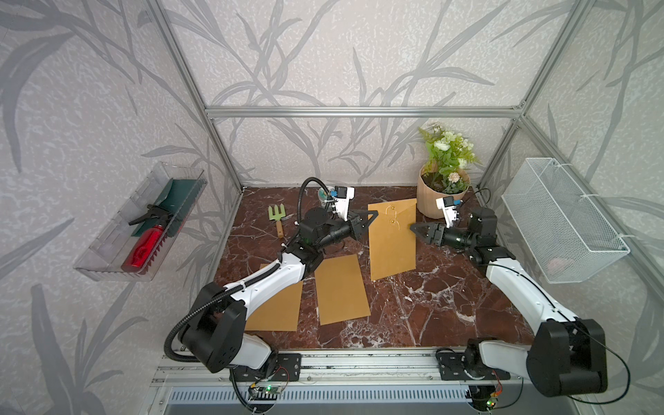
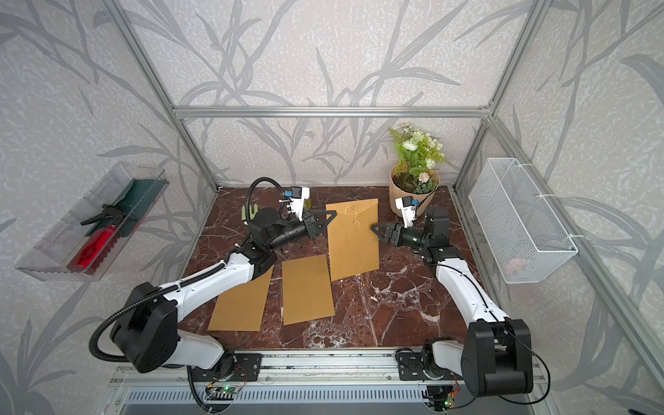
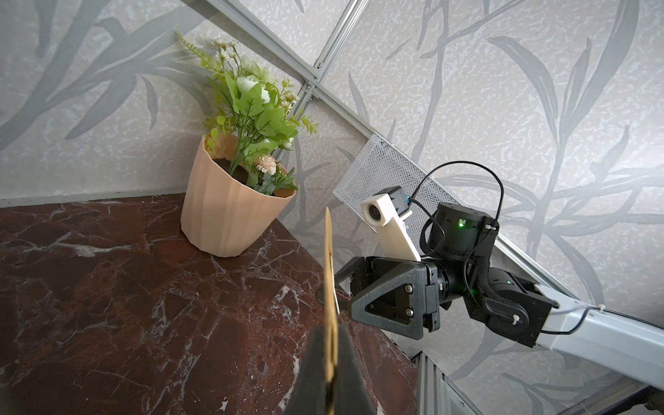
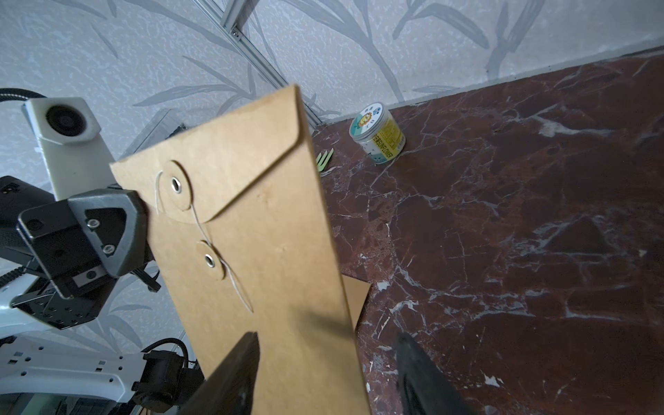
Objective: Open the file bag
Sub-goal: Pick up the file bag from the center of the board.
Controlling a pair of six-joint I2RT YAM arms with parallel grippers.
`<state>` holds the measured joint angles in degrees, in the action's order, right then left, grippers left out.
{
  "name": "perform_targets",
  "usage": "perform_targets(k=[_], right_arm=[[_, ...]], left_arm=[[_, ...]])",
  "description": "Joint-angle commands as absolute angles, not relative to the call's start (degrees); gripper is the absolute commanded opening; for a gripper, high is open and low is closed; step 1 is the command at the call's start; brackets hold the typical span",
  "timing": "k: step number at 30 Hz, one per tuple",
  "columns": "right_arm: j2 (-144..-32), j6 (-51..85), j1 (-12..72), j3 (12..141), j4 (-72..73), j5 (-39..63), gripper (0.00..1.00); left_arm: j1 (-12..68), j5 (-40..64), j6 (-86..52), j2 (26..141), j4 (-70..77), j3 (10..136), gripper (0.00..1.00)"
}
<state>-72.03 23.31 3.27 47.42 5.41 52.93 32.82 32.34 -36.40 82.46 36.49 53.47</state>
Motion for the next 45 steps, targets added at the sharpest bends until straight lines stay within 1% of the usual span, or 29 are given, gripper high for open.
perform_targets(k=[1,4,7,12,18,21,22,24,30,39,40,41,42,44,45], right_arm=[[-73.3,25.6,3.2,48.5,11.3,57.8,0.61],[-74.4,28.5,3.2,48.0,15.9,60.5,0.61],[-75.4,30.5,3.2,47.8,19.0,62.3,0.55],[-75.6,33.5,3.2,47.0,23.4,64.2,0.36],[-75.3,34.8,3.2,47.0,25.1,65.2,0.16],[-75.4,36.0,3.2,46.8,26.9,65.6,0.11],[-75.4,36.2,3.2,46.8,27.5,65.6,0.09],[-75.4,36.2,3.2,46.8,28.3,65.5,0.08],[-75.7,38.8,3.2,47.0,31.1,65.3,0.06],[-76.4,40.7,3.3,47.5,33.5,65.1,0.05],[-76.4,40.8,3.3,47.5,33.5,65.0,0.06],[-76.5,40.9,3.3,47.6,33.5,65.1,0.05],[-76.5,40.8,3.3,47.5,33.6,65.1,0.05],[-76.4,40.7,3.3,47.5,33.4,65.0,0.09],[-76.3,40.4,3.3,47.5,32.7,64.9,0.12]], left_arm=[[32.6,34.9,-38.0,81.6,39.5,54.1,0.0],[32.6,36.0,-39.2,82.5,40.8,54.5,0.0],[32.5,36.4,-40.0,83.1,41.8,54.8,0.0],[32.5,36.4,-40.1,83.9,41.4,55.2,0.0],[32.4,36.6,-39.4,84.8,38.7,56.5,0.0],[32.4,37.4,-39.0,85.3,36.9,57.6,0.0],[32.4,37.7,-39.0,85.5,36.5,57.9,0.01],[32.4,38.4,-38.8,85.6,35.8,58.2,0.08],[32.5,40.1,-38.4,86.1,33.2,59.0,0.22],[32.6,41.0,-39.0,87.3,33.1,59.5,0.23],[32.6,41.0,-39.1,87.4,33.1,59.6,0.22],[32.6,40.9,-39.0,87.4,33.1,59.7,0.17],[32.6,40.8,-39.0,87.4,33.1,59.8,0.11],[32.6,40.7,-38.9,87.3,33.1,59.9,0.0],[32.6,40.6,-38.9,87.0,33.2,59.9,0.0]])
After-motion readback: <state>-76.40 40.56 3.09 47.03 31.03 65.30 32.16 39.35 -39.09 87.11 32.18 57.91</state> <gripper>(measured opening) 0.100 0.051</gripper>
